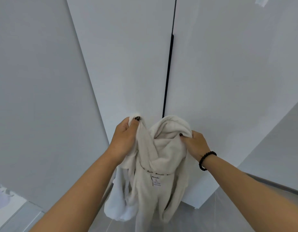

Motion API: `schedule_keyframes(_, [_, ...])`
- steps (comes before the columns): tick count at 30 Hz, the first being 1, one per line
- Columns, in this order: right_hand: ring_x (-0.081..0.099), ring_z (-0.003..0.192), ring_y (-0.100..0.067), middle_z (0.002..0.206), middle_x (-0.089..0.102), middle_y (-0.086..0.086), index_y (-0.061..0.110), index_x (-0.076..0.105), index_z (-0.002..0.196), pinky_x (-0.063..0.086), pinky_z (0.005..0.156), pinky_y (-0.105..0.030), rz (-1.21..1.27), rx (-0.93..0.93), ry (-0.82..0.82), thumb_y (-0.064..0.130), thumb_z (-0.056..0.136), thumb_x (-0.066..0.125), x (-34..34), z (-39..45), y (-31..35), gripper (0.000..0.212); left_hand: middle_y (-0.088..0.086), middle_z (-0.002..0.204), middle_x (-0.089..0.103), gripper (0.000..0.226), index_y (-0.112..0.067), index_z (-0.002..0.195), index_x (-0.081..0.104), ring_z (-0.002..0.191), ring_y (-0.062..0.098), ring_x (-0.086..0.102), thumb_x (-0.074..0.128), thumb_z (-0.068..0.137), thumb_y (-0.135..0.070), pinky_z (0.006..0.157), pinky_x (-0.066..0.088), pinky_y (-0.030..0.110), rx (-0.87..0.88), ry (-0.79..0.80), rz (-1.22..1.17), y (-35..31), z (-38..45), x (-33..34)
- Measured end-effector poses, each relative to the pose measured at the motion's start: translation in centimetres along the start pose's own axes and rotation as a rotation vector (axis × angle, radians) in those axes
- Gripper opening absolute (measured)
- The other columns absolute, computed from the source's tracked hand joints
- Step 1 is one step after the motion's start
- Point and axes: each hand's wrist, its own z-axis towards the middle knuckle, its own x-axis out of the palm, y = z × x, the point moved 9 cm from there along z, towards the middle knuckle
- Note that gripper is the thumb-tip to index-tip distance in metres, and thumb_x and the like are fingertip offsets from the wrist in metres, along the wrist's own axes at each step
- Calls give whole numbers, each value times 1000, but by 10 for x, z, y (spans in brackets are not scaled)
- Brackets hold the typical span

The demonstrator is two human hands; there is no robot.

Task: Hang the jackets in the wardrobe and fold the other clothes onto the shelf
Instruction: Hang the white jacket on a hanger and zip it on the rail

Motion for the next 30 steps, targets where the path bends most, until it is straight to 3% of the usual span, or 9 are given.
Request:
schedule_keyframes(3, [49,72,-21,80,57,-9,2,55,86,39,61,-30,-109,28,17,24,91,53,4,14,-18,23,-3,68,54,32,-17,75,53,61,9,51,47,99,-37,57,44,21,13,-18,-41,-20,9,6])
schedule_keyframes(7, [55,80,-10,102,57,3,20,42,113,41,58,-18,-200,32,121,27,86,61,19,20,-26,34,4,74,57,39,-5,85,54,67,16,55,48,98,-41,63,47,31,21,-15,-81,-42,22,20])
schedule_keyframes(11, [39,112,-5,126,37,12,20,38,132,30,99,-29,-266,-429,-67,32,86,59,19,4,21,52,7,75,51,45,3,88,47,68,17,50,49,98,-40,63,44,32,63,-3,-99,-64,35,39])
schedule_keyframes(14, [43,116,-6,122,46,10,20,41,129,27,103,-33,-300,-725,137,44,89,46,44,-18,42,47,8,75,48,45,3,86,46,69,19,47,50,98,-40,65,42,35,49,6,-141,-71,42,50])
schedule_keyframes(16, [45,115,-3,121,51,13,24,41,128,26,107,-31,-301,-721,286,46,91,46,59,-18,42,43,8,76,47,43,-2,81,48,70,21,45,52,94,-43,67,41,37,36,10,-182,-72,46,54])
schedule_keyframes(20, [64,93,-25,101,68,-10,8,60,115,52,85,-39,-52,-558,367,29,96,53,63,4,54,28,8,77,47,43,-3,80,49,71,22,45,55,88,-45,67,41,38,-30,-60,-200,-66,56,47])
schedule_keyframes(24, [59,76,-36,92,64,-26,-2,62,101,51,71,-41,51,-460,280,31,94,56,54,23,62,35,0,91,61,19,-14,92,56,84,19,57,57,91,-33,76,46,33,-165,-152,-98,-37,69,22])
schedule_keyframes(27, [51,68,-21,89,62,-28,-5,62,94,43,64,-30,56,-456,272,25,95,56,55,31,67,31,-6,119,58,62,-38,137,38,112,15,57,66,82,-47,103,43,39,-250,-90,-80,-10,63,19])
schedule_keyframes(30, [56,75,-34,91,64,-26,-5,63,95,47,67,-36,58,-429,258,24,95,55,59,37,74,29,-10,131,56,78,-55,137,35,119,10,56,71,67,-55,107,42,38,-151,90,-132,3,56,30])
